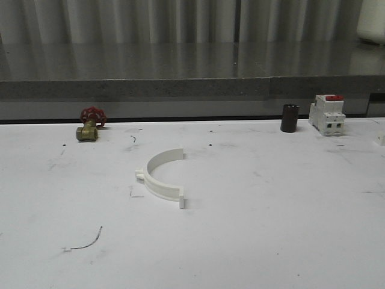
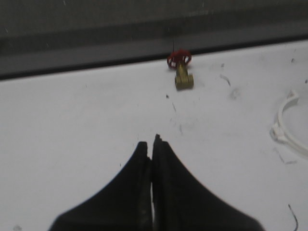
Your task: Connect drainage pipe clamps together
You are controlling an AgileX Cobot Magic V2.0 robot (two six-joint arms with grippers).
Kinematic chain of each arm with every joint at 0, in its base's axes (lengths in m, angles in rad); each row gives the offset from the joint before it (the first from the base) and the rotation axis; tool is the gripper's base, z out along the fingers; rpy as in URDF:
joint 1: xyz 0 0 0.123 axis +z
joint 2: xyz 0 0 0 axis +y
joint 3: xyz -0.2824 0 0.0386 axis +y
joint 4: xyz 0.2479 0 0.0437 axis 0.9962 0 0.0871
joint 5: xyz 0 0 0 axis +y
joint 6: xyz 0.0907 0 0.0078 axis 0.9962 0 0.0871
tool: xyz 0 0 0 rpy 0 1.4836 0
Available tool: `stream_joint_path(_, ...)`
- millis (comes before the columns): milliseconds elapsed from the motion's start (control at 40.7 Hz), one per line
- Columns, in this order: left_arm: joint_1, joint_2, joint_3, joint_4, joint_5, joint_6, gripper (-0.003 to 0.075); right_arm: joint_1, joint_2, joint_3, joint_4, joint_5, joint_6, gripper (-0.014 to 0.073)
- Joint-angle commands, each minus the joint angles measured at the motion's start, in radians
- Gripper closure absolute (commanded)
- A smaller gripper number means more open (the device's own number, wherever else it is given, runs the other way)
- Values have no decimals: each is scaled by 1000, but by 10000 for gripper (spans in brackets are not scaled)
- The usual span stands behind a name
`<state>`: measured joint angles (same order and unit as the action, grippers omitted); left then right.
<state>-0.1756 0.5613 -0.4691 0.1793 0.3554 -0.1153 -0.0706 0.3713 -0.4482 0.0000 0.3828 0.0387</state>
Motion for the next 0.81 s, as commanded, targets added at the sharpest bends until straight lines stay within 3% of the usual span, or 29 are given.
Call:
stream_joint_path(0,-1,-109,21,12,-109,3,741,0,12,-33,-6,-70,-5,-57)
stream_joint_path(221,-1,-270,77,14,-109,3,741,0,12,-33,-6,-70,-5,-57)
stream_joint_path(786,-1,-276,77,14,-111,3,741,0,12,-33,-6,-70,-5,-57)
